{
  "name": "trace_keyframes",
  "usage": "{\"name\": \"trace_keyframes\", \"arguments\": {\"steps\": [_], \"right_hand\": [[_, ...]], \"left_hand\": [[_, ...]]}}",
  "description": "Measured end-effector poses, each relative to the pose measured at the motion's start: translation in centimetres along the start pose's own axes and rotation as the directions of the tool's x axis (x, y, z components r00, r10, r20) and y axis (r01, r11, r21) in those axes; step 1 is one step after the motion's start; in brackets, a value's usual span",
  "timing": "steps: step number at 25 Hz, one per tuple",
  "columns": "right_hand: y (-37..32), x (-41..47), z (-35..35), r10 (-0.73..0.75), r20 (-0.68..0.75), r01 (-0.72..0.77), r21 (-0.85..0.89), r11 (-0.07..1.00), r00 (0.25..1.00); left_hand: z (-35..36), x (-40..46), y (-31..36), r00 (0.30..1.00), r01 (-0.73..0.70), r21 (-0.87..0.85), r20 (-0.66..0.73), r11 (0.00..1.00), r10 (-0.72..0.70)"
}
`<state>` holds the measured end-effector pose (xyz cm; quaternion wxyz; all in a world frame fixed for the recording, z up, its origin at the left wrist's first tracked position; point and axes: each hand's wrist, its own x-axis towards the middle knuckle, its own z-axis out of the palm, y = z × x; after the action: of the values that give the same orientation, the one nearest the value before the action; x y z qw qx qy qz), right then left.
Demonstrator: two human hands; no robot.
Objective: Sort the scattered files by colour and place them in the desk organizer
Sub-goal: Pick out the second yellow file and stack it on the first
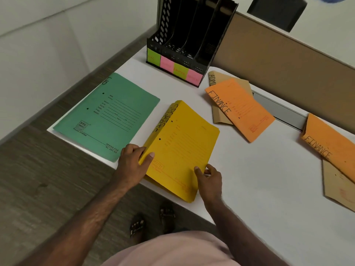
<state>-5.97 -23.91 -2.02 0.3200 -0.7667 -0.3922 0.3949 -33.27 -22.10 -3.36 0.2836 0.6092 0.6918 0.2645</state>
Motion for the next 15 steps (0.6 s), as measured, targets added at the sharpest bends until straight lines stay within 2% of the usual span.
{"name": "trace_keyframes", "arguments": {"steps": [6, 15], "right_hand": [[-0.1, -0.6, 0.8, 0.021, -0.019, -0.022, -0.066, 0.998, 1.0], [0.1, -1.7, 0.7, 0.0, -0.02, -0.001, -0.068, 0.998, 1.0]], "left_hand": [[0.1, -0.2, -0.7, 1.0, -0.025, -0.054, -0.013, 0.998, 0.024], [0.5, -0.4, -1.3, 0.997, -0.054, -0.054, -0.059, 0.997, 0.051]]}}
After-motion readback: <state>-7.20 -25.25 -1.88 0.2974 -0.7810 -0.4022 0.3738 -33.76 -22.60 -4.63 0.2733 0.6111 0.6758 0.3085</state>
